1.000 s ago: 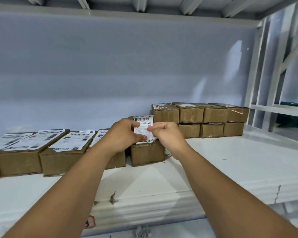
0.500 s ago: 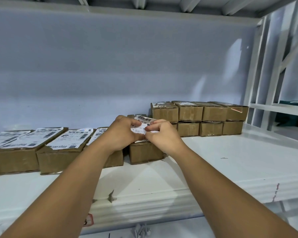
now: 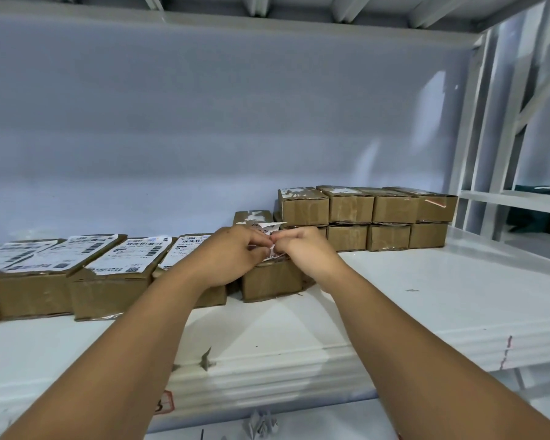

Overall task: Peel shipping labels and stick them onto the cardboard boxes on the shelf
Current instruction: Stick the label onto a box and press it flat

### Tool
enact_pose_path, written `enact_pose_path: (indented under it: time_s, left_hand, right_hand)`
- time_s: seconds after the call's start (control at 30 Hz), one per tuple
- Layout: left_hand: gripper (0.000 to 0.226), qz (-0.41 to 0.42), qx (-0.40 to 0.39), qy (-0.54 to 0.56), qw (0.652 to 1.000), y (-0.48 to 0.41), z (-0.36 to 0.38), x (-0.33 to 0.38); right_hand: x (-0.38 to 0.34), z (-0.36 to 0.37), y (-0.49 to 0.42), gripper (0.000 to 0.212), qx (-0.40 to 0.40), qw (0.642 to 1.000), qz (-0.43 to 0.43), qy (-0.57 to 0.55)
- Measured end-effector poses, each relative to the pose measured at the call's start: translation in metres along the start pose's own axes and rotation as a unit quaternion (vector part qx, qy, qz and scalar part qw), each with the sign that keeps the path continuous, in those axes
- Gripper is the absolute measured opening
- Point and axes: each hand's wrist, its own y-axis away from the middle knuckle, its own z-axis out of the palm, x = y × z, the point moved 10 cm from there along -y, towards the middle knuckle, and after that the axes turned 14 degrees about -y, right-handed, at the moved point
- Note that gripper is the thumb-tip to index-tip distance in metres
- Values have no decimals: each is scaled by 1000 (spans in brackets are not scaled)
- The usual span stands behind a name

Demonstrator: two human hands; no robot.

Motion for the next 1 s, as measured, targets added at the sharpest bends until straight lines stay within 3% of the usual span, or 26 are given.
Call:
enact_pose_path:
  time_s: [0.17,0.3,0.6,0.73,1.0]
  left_hand:
    - [27,-28,-30,-14,999,6,1,-1]
    - [29,-41,-34,39,998,8,-1,-5]
    - [31,24,-48,71,996,10,-1,12]
    - [6,35,-90,64,993,10,8,10]
    - [29,21,-137,71,988,10,15,7]
  right_hand:
    - [-1,-5,1,22,14,1000,4,-20]
    - [-3,-9,3,22,26,999,1,-20]
    - [-4,-14,3,28,25,996,8,-81]
    - [4,-9,-1,30,-4,992,35,-117]
    - [22,-8,-9,33,-15,988,99,-118]
